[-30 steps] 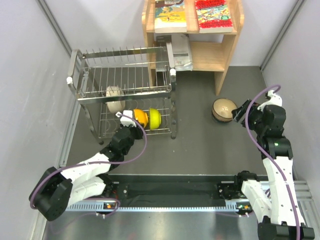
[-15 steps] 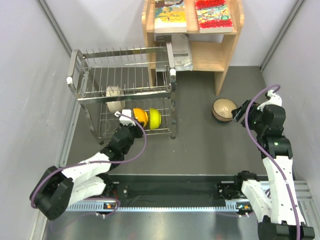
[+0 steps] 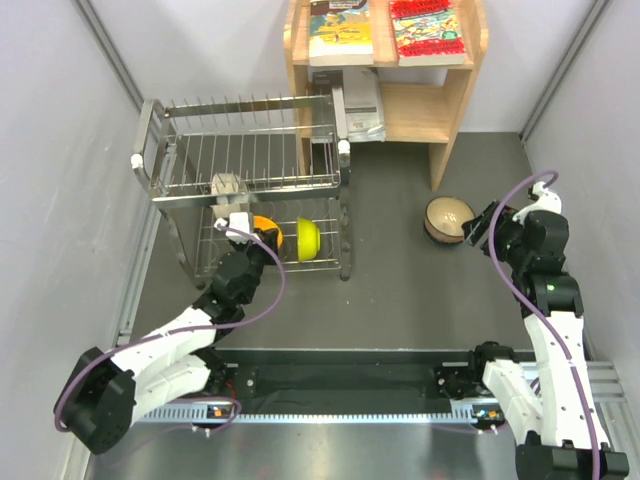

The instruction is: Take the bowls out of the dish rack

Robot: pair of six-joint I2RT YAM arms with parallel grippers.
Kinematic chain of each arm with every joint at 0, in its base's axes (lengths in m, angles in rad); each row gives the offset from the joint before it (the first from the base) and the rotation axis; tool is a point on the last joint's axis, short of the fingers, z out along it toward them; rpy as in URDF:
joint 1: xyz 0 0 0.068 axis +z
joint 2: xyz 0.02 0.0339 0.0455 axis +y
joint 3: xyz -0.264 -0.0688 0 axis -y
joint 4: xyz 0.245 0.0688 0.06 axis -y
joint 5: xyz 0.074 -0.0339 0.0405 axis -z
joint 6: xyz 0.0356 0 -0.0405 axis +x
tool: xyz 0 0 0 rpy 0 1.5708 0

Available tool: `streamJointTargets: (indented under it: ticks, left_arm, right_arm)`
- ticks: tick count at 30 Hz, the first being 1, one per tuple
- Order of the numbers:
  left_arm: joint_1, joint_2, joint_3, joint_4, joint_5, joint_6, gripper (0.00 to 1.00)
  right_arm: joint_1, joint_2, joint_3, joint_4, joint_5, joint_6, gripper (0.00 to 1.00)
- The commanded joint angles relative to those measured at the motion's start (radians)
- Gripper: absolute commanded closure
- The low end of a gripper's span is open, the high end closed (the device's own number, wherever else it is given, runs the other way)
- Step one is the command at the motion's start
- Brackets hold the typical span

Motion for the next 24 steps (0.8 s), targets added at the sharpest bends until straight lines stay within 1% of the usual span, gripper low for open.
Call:
streamJointTargets:
  ticks: [1,5,7,9,10,12,13,17,21,24]
  left_arm:
    - [0.002,-0.019,0.078,-0.008,-0.001,0.039,0.88]
    - [0.002,-0.006,0.109,-0.063,0.0,0.051,0.88]
    - [0.002,0.003,0.117,-0.085,-0.004,0.057,0.85]
    - [0.002,0.012,0.129,-0.117,-0.013,0.045,0.78]
    - [0.002,0.021,0.134,-0.134,-0.01,0.049,0.69]
    - [0.002,0.034,0.157,-0.169,-0.009,0.053,0.62]
    - [0.002,0.043,0.163,-0.192,-0.012,0.049,0.56]
    - [0.002,0.035,0.16,-0.215,-0.027,0.056,0.54]
    - [0.003,0.035,0.158,-0.232,-0.072,0.063,0.52]
    - [0.002,0.049,0.154,-0.235,-0.113,0.059,0.46]
  right_arm:
    - [0.0,-0.011,0.001,0.046,0.001,-0.01,0.25]
    - [0.0,-0.005,0.0,0.051,-0.002,-0.008,0.25]
    - [0.0,0.0,0.003,0.054,-0.005,-0.008,0.25]
    - [0.0,0.0,0.003,0.052,-0.006,-0.01,0.25]
    - [0.0,0.0,0.004,0.052,-0.006,-0.01,0.25]
    - [0.0,0.001,0.001,0.052,-0.006,-0.011,0.24]
    - [0.0,0.001,0.001,0.054,-0.005,-0.011,0.24]
    - [0.0,0.006,-0.003,0.057,-0.005,-0.013,0.25]
    - [0.0,0.001,-0.007,0.059,-0.006,-0.014,0.25]
    - [0.0,0.0,-0.011,0.06,-0.008,-0.013,0.25]
